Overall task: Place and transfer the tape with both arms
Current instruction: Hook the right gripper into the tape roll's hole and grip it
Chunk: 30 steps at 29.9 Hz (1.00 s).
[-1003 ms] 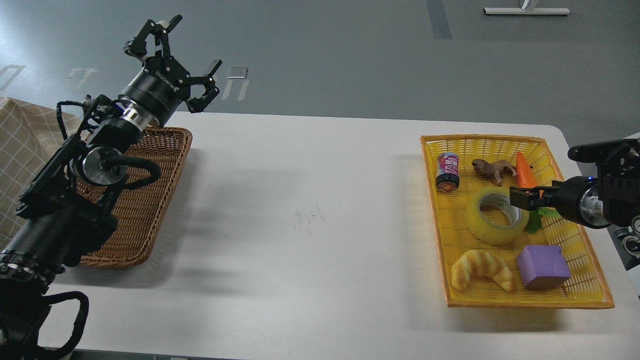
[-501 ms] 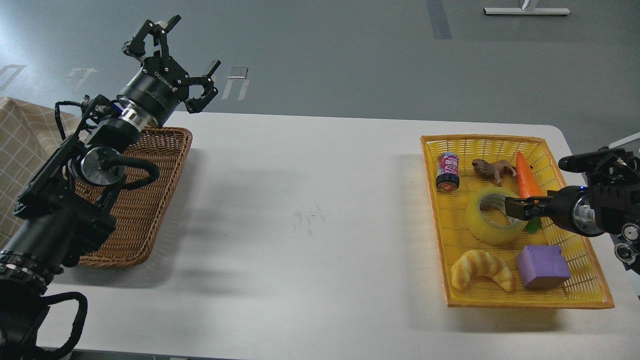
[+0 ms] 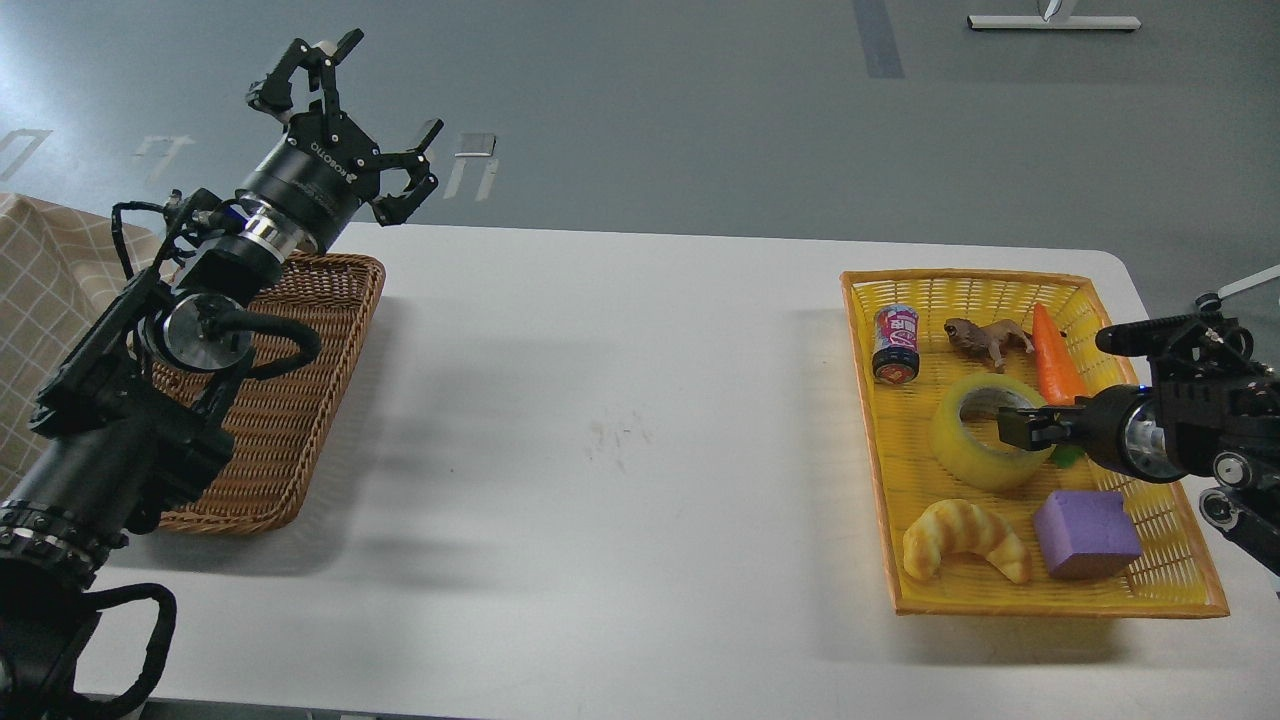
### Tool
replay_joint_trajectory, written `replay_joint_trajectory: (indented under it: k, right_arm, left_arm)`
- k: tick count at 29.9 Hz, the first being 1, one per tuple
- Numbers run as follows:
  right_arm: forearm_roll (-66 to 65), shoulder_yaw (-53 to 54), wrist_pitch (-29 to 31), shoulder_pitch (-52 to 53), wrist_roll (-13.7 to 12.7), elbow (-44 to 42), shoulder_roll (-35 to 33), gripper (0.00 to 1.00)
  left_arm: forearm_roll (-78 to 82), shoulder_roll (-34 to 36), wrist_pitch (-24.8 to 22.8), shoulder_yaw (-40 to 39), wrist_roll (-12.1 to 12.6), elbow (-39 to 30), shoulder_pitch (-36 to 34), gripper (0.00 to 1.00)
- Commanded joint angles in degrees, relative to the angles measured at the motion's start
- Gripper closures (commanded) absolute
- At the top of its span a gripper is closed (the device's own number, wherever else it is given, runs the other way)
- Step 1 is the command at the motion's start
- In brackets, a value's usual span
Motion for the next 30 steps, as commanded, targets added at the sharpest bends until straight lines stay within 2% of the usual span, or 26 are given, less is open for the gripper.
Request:
replay_joint_trajectory:
  k: [1, 2, 3, 5, 6, 7, 9, 10, 12, 15, 24, 30]
  right_arm:
    - [0.05, -0.18, 0.00, 0.02, 0.01, -0.73, 1.07, 0.34]
    - [0.13, -0.18, 0.00, 0.02, 0.01, -0.82, 1.24, 0.39]
    - [0.13, -0.18, 0.00, 0.02, 0.01, -0.82, 1.24, 0.39]
    - [0.22, -0.36, 0.00, 0.02, 0.01, -0.99, 1.24, 0.46]
    - [0.31, -0.36, 0.00, 0.02, 0.01, -1.17, 1.24, 0.50]
    - [0.40, -0.27, 0.00, 0.11, 0.01, -1.35, 1.24, 0.60]
    - [0.31, -0.27, 0.00, 0.28, 0.01, -1.44, 1.15, 0.63]
    - [0.57, -0.27, 0.00, 0.81, 0.01, -1.35, 1.15, 0.71]
    - [0.66, -0.36, 0.00, 1.42, -0.08, -1.44, 1.15, 0.80]
    - [0.92, -0.27, 0.00, 2.13, -0.34, -1.35, 1.07, 0.98]
    - [3.73, 0.08, 0.00, 3.71, -0.34, 0.14, 0.45, 1.00]
    - [6.80, 0.43, 0.00, 4.85, -0.34, 8.48, -5.51, 1.00]
  left_arm:
    - [-0.09, -0.22, 0.00, 0.00, 0.00, -0.07, 0.09, 0.01]
    - [-0.09, -0.22, 0.00, 0.00, 0.09, -0.07, 0.09, 0.01]
    - [-0.09, -0.22, 0.00, 0.00, 0.09, -0.07, 0.09, 0.01]
    - [-0.09, -0.22, 0.00, 0.00, 0.09, -0.07, 0.09, 0.01]
    - [-0.09, -0.22, 0.00, 0.00, 0.01, -0.07, 0.09, 0.01]
    - [-0.09, -0.22, 0.00, 0.00, 0.09, -0.07, 0.09, 0.01]
    - [0.00, -0.22, 0.00, 0.00, 0.09, -0.07, 0.09, 0.01]
    - [0.00, -0.22, 0.00, 0.00, 0.01, -0.07, 0.09, 0.01]
    - [-0.09, -0.22, 0.00, 0.00, 0.09, -0.07, 0.09, 0.01]
    - [-0.09, -0.22, 0.00, 0.00, 0.09, -0.07, 0.09, 0.01]
    - [-0.09, -0.22, 0.00, 0.00, 0.09, -0.07, 0.09, 0.01]
    - [-0.09, -0.13, 0.00, 0.00, 0.09, -0.07, 0.35, 0.01]
